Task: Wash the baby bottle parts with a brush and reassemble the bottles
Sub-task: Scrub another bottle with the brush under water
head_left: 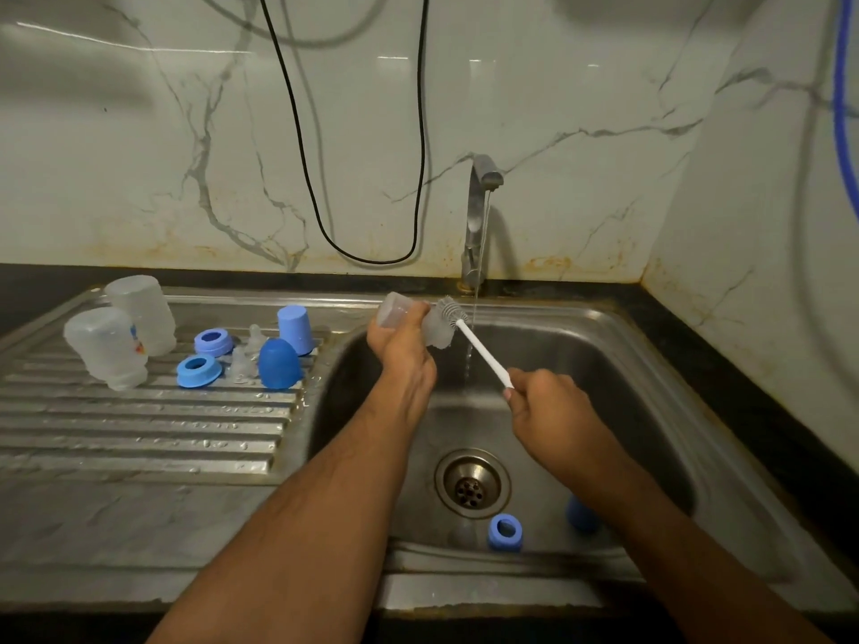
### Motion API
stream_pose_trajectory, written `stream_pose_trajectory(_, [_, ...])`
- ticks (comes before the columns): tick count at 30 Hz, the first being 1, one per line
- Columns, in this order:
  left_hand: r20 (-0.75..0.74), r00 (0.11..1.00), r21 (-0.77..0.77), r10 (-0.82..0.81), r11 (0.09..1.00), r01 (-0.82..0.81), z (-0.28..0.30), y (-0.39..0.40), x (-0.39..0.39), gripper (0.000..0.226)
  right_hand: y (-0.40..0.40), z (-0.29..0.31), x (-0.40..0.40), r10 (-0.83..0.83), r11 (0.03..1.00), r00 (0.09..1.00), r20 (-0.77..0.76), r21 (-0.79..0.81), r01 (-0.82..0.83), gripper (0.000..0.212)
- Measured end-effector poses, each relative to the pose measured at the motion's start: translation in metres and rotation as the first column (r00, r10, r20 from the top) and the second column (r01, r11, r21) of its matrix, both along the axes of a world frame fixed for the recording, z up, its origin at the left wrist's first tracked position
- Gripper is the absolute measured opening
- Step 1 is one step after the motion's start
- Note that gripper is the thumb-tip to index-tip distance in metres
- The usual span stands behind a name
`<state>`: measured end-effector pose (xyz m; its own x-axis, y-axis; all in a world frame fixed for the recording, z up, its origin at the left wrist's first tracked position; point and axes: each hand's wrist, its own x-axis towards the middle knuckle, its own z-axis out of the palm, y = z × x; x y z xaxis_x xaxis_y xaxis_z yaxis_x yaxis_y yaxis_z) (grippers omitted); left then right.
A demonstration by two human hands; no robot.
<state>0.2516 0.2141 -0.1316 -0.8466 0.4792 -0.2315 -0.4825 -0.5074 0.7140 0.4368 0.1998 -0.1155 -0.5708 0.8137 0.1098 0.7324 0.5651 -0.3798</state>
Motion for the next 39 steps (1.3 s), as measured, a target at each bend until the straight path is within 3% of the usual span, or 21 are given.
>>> stream_pose_trajectory(4, [0.062,0.997,0.05,0.041,0.998,-0.044,-0.004,-0.007,-0.016,0.06,-0.011,-0.006,0.007,0.081,0.996,0.995,-0.056,-0.026,-0.083,0.021])
stream_pose_trajectory(12, [-0.052,0.996,0.095,-0.068,0.993,0.072,-0.003,0.002,-0.006,0.061,0.002,-0.009,-0.003,-0.006,1.0,0.996,-0.089,0.006,0.006,0.02])
stream_pose_trajectory(21, [0.147,0.988,0.125,-0.04,0.992,0.022,-0.012,-0.002,-0.019,0.071,-0.01,-0.012,-0.002,0.061,0.998,0.998,-0.036,0.014,-0.06,0.018])
stream_pose_trajectory(26, [0.064,0.995,0.026,-0.077,0.997,0.076,-0.01,0.009,0.001,0.051,-0.002,-0.004,-0.015,-0.021,1.0,0.997,-0.073,0.006,0.022,0.021])
stream_pose_trajectory(31, [0.1,0.994,0.11,-0.033,0.994,0.022,-0.013,-0.001,-0.019,0.06,-0.017,-0.009,0.0,0.05,0.997,0.995,-0.081,-0.055,-0.055,0.022])
stream_pose_trajectory(36, [0.011,0.993,0.073,-0.117,0.991,0.116,-0.007,0.002,0.002,0.049,-0.002,-0.005,-0.011,-0.023,1.0,0.993,-0.118,-0.008,0.022,0.022])
stream_pose_trajectory(39, [0.033,0.991,0.089,-0.131,0.988,0.127,-0.005,0.006,-0.001,0.063,0.0,-0.006,-0.006,-0.026,1.0,0.994,-0.102,0.001,0.026,0.021])
